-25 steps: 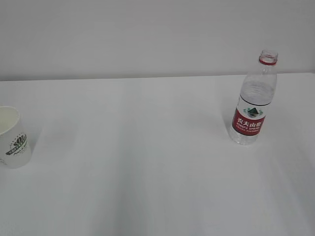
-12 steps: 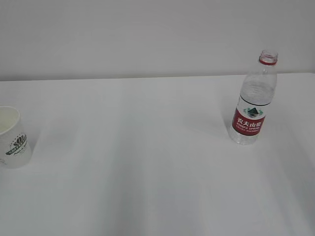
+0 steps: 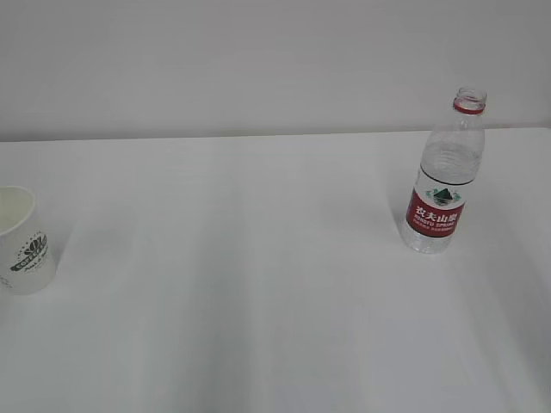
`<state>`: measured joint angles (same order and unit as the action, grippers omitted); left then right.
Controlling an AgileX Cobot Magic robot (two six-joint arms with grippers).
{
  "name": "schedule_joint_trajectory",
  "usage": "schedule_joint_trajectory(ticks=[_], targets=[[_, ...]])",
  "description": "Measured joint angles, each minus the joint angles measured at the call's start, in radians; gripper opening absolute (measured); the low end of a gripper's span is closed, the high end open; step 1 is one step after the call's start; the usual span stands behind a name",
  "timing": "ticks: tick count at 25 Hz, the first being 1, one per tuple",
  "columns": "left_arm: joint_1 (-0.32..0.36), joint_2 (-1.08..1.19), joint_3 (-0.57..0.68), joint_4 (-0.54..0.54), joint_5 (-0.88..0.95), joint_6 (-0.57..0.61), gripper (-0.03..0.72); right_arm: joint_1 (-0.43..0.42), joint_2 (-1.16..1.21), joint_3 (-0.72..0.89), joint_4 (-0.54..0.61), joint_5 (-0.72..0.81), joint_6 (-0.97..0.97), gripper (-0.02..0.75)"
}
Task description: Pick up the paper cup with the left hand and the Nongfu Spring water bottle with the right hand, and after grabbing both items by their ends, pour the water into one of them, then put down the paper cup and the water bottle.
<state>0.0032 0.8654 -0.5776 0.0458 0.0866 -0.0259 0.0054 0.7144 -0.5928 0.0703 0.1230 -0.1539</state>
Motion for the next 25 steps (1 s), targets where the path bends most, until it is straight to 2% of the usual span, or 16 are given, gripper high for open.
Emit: schedule_joint_trajectory(ticks=[7, 18, 25], targets=[[0.000, 0.095, 0.037, 0.002, -0.120, 0.000, 0.584, 0.000, 0.035, 0.073, 0.000, -0.123, 0.000, 0.587], [0.000, 0.202, 0.299, -0.065, -0.526, 0.000, 0.577, 0.000, 0.190, 0.211, 0.000, -0.400, 0.041, 0.587], [0.000, 0.317, 0.348, -0.095, -0.611, -0.029, 0.576, 0.000, 0.328, 0.224, 0.000, -0.440, 0.077, 0.587]])
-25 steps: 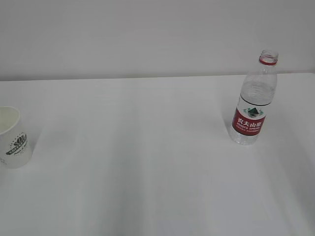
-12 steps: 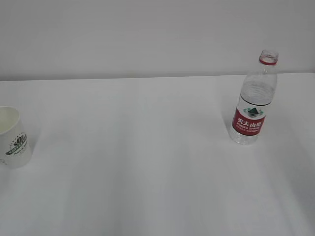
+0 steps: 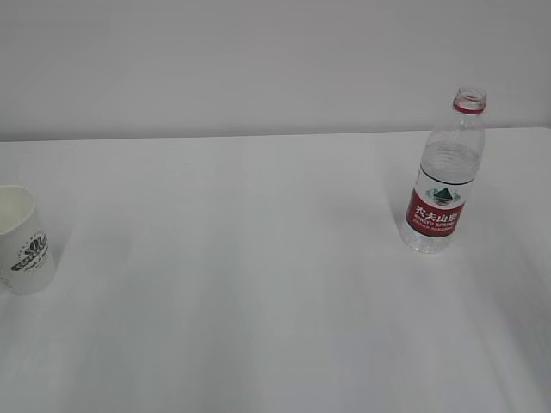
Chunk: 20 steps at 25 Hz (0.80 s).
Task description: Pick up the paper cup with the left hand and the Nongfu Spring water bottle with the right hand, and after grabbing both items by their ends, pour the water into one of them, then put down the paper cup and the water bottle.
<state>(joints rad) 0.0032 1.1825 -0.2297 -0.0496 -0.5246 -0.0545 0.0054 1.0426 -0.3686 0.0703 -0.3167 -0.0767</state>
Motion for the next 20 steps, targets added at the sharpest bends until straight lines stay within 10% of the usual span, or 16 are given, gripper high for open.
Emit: schedule_joint_trajectory(ticks=[20], targets=[[0.000, 0.204, 0.226, 0.210, -0.328, -0.145, 0.576, 0.000, 0.061, 0.251, -0.134, -0.268, 0.193, 0.587]])
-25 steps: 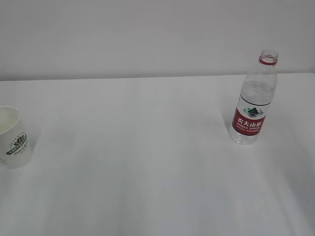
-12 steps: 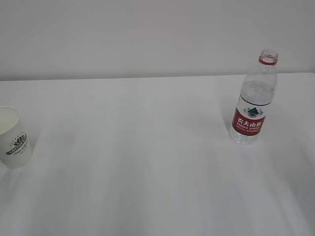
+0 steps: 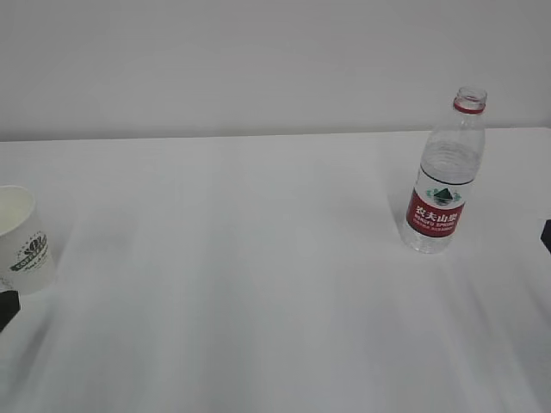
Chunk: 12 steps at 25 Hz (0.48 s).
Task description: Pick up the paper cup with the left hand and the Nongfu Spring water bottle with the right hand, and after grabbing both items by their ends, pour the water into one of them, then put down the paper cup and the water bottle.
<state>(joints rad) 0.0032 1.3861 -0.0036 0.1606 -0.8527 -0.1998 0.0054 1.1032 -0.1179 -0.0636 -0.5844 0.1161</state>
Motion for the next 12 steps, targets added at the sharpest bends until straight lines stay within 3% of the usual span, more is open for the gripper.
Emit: schedule_joint_trajectory(ticks=[4, 12], targets=[[0.000, 0.029, 0.000, 0.085, -0.019, -0.024, 0.575, 0.000, 0.010, 0.034, -0.060, -0.047, 0.002, 0.587], [0.000, 0.029, 0.000, 0.096, -0.036, -0.030, 0.575, 0.000, 0.126, 0.069, -0.117, -0.188, 0.002, 0.587]])
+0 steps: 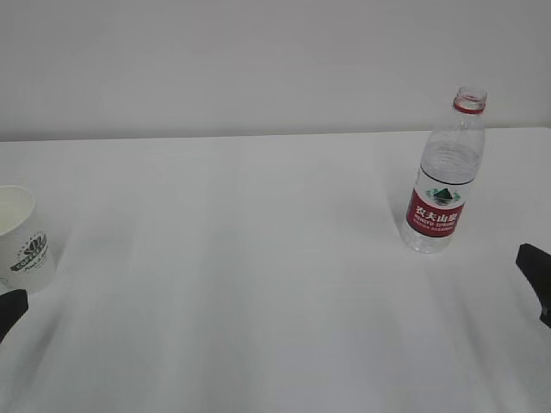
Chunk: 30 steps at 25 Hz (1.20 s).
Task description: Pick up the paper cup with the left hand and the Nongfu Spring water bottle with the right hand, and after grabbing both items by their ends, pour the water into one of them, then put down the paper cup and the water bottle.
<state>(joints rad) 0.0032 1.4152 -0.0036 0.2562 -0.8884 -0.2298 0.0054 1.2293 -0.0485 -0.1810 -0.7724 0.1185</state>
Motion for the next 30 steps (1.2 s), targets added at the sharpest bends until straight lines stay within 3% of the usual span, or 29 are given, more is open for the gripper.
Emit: schedule_joint_trajectory(ticks=[12, 22, 30], targets=[[0.000, 0.000, 0.000, 0.002, -0.148, 0.004, 0.575, 0.000, 0.271, 0.000, -0.045, -0.353, -0.067, 0.587], [0.000, 0.000, 0.000, -0.004, -0.165, 0.006, 0.575, 0.000, 0.430, -0.006, -0.060, -0.366, -0.090, 0.587], [0.000, 0.000, 0.000, -0.168, -0.147, 0.016, 0.575, 0.000, 0.430, -0.020, -0.062, -0.371, -0.090, 0.587]])
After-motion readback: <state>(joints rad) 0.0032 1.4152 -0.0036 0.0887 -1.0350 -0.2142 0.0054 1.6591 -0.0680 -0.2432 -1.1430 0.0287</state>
